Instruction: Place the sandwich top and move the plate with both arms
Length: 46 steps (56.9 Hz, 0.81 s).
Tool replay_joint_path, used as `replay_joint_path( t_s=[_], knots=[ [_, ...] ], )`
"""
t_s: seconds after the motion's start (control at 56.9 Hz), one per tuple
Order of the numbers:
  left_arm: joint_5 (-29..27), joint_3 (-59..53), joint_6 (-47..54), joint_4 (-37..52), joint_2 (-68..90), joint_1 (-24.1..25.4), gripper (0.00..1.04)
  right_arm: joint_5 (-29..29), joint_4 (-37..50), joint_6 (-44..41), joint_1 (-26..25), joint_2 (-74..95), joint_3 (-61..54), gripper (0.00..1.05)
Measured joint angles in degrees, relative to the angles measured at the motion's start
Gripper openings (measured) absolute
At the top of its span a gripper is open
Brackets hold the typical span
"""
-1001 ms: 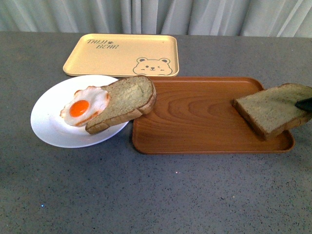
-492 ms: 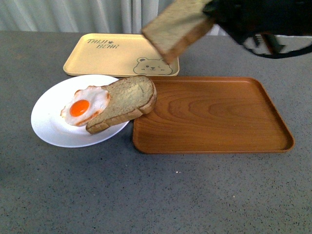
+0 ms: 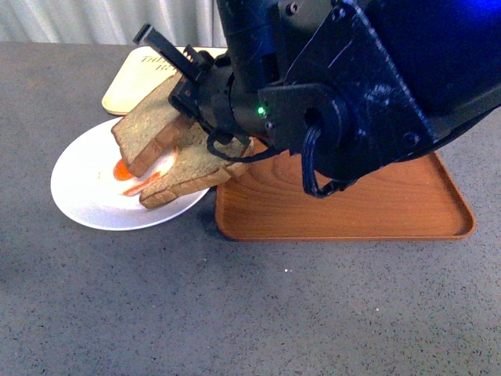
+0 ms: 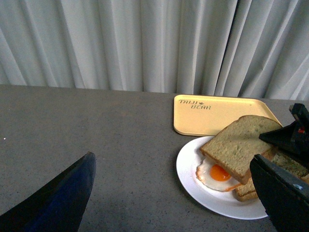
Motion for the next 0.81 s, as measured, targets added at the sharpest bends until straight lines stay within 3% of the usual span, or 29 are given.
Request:
replay_joint_path(
  t_s=[0.299,0.527,0.633,0.685,0.72,0.755,0.808],
  knots=[
    [0.0,0.0,0.0,0.0,0.0,0.0,0.96,-0.6,2.4,-0.3,-0.9,-2.4,-6.9,0.61],
    [0.0,0.0,0.0,0.0,0.0,0.0,0.96,-0.4,6.7,-0.5,-5.3,-13.6,-16.2,0.97],
    [0.0,0.0,0.0,0.0,0.0,0.0,0.96,0.2,8.4,-2.6,-7.9,-20.5,-21.9,0.96],
    [0.0,0.0,0.0,0.0,0.0,0.0,0.96,3.1,10.7,-7.1,-9.0,-25.1,-26.9,0.95],
    [0.0,0.0,0.0,0.0,0.0,0.0,0.96,12.4,19.8,-16.6,-9.5,-26.9,-31.4,0.87],
    [0.0,0.0,0.0,0.0,0.0,0.0,0.96,17.8,27.6,-25.3,-11.1,-29.6,-37.1,0.78],
    [0.0,0.0,0.0,0.0,0.0,0.0,0.96,17.6,32.3,-36.7,-14.9,-34.4,-44.2,0.68]
  ],
)
